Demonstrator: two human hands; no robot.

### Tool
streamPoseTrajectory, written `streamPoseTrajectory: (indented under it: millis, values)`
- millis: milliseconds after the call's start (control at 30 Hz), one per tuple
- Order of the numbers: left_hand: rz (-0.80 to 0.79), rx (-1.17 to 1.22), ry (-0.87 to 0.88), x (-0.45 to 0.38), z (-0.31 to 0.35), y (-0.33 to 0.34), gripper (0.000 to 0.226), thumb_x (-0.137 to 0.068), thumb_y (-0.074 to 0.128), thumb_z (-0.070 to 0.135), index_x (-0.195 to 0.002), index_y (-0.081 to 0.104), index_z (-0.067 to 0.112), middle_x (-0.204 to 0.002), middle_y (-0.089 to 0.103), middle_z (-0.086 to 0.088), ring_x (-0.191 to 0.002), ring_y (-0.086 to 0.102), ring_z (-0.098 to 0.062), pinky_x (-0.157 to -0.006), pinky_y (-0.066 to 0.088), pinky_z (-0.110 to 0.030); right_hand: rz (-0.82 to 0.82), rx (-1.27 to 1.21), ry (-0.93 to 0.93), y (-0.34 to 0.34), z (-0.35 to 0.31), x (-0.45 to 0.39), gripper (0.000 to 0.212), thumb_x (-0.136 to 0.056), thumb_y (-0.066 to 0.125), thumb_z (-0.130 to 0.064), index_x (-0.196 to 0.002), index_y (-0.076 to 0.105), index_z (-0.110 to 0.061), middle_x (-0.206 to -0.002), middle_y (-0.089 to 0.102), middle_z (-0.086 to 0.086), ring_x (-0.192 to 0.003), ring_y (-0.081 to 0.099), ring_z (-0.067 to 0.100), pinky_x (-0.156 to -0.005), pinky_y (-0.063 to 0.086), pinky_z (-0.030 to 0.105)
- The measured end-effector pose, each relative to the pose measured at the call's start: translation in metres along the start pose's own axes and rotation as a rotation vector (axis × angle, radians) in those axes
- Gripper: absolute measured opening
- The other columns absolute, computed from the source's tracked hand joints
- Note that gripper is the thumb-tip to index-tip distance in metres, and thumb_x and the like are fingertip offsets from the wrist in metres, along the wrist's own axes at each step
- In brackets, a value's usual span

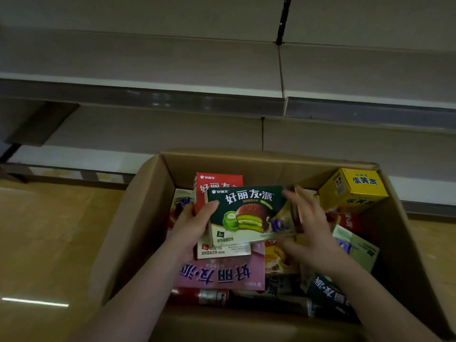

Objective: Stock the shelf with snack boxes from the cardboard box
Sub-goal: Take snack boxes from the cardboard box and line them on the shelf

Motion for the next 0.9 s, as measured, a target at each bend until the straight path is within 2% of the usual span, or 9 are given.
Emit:
streamPoseTrajectory:
  millis: [67,133,233,300,367,467,633,767,900]
  values:
    - [-0.024,0.006,-0.006,-0.004,-0.001,-0.005,0.04,-0.088,0.064,0.036,-0.123,0.054,0.02,-0.098,0.074,-0.013,-0.081,0.072,-0.035,-0.066,0.056,-0.042,0.035,-0.73,0.371,-0.008,0.003,0.0,0.081,-0.075,0.072,-0.036,-0.14,0.025,-0.052,-0.15,0.032,-0.005,-0.135,0.034,0.021,-0.107,0.035,0.05]
    - [-0.058,0.005,-0.01,-0.005,-0.001,-0.006,0.037,-0.089,0.062,0.037,-0.121,0.054,0.022,-0.099,0.074,-0.013,-0.081,0.072,-0.035,-0.064,0.055,-0.041,0.005,-1.088,0.616,-0.005,0.004,0.002,0.076,-0.07,0.069,-0.033,-0.139,0.037,-0.032,-0.129,0.059,0.007,-0.115,0.056,0.027,-0.09,0.048,0.047]
    - [-0.109,0.022,0.015,0.001,0.005,0.006,0.032,-0.084,0.064,0.036,-0.112,0.056,0.023,-0.092,0.074,-0.008,-0.074,0.073,-0.027,-0.059,0.054,-0.035,-0.11,-1.188,0.677,0.004,-0.005,0.003,0.044,-0.074,0.067,-0.02,-0.114,0.054,-0.007,-0.085,0.075,0.009,-0.081,0.071,0.028,-0.068,0.059,0.043]
    - [-0.123,0.035,0.017,0.01,0.012,0.013,0.044,-0.071,0.067,0.042,-0.11,0.057,0.024,-0.092,0.074,-0.008,-0.074,0.073,-0.027,-0.059,0.055,-0.035,-0.087,-1.218,0.663,0.001,-0.013,0.003,0.022,-0.081,0.065,-0.012,-0.101,0.056,-0.007,-0.076,0.074,0.008,-0.066,0.072,0.024,-0.05,0.059,0.033]
    - [-0.119,0.06,-0.025,0.026,0.022,0.015,0.064,-0.059,0.076,0.047,-0.116,0.058,0.024,-0.103,0.073,-0.012,-0.086,0.072,-0.033,-0.068,0.057,-0.044,-0.047,-1.256,0.656,-0.015,-0.025,0.003,0.026,-0.074,0.067,-0.013,-0.098,0.056,-0.008,-0.073,0.073,0.006,-0.061,0.071,0.021,-0.043,0.055,0.026]
    - [-0.133,0.125,-0.08,0.067,0.044,0.018,0.081,-0.057,0.087,0.046,-0.128,0.055,0.022,-0.117,0.068,-0.014,-0.101,0.067,-0.039,-0.085,0.052,-0.058,-0.039,-1.269,0.671,-0.048,-0.051,0.018,0.032,-0.067,0.068,-0.016,-0.097,0.057,-0.009,-0.076,0.074,0.006,-0.064,0.071,0.021,-0.043,0.055,0.025]
    - [-0.167,0.113,-0.057,0.155,0.13,0.032,0.089,-0.05,0.09,0.049,-0.125,0.054,0.019,-0.115,0.07,-0.012,-0.098,0.069,-0.037,-0.077,0.055,-0.051,-0.018,-1.286,0.657,-0.141,-0.124,0.05,0.038,-0.071,0.066,-0.022,-0.107,0.059,-0.014,-0.082,0.073,0.009,-0.068,0.072,0.02,-0.045,0.056,0.025]
    - [-0.199,0.113,0.081,0.233,0.224,0.065,0.049,-0.062,0.084,0.028,-0.104,0.059,0.022,-0.088,0.076,-0.003,-0.076,0.074,-0.025,-0.058,0.058,-0.039,0.113,-1.357,0.61,-0.228,-0.187,0.073,0.038,-0.08,0.054,-0.048,-0.098,0.069,-0.018,-0.084,0.072,0.013,-0.062,0.067,0.022,-0.048,0.055,0.028]
    - [-0.352,0.023,0.176,0.304,0.319,0.107,0.06,-0.061,0.081,0.03,-0.115,0.056,0.02,-0.096,0.075,-0.005,-0.083,0.073,-0.027,-0.065,0.056,-0.039,0.288,-1.23,0.539,-0.331,-0.248,0.099,0.064,-0.074,0.065,-0.062,-0.112,0.065,-0.011,-0.098,0.071,0.02,-0.074,0.07,0.027,-0.058,0.058,0.033]
Point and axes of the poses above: each hand's wrist, its own x-axis away from the middle knuckle, its own y-axis out of the palm, z = x × y, the point moved 2 cm from there along -x, towards the middle knuckle
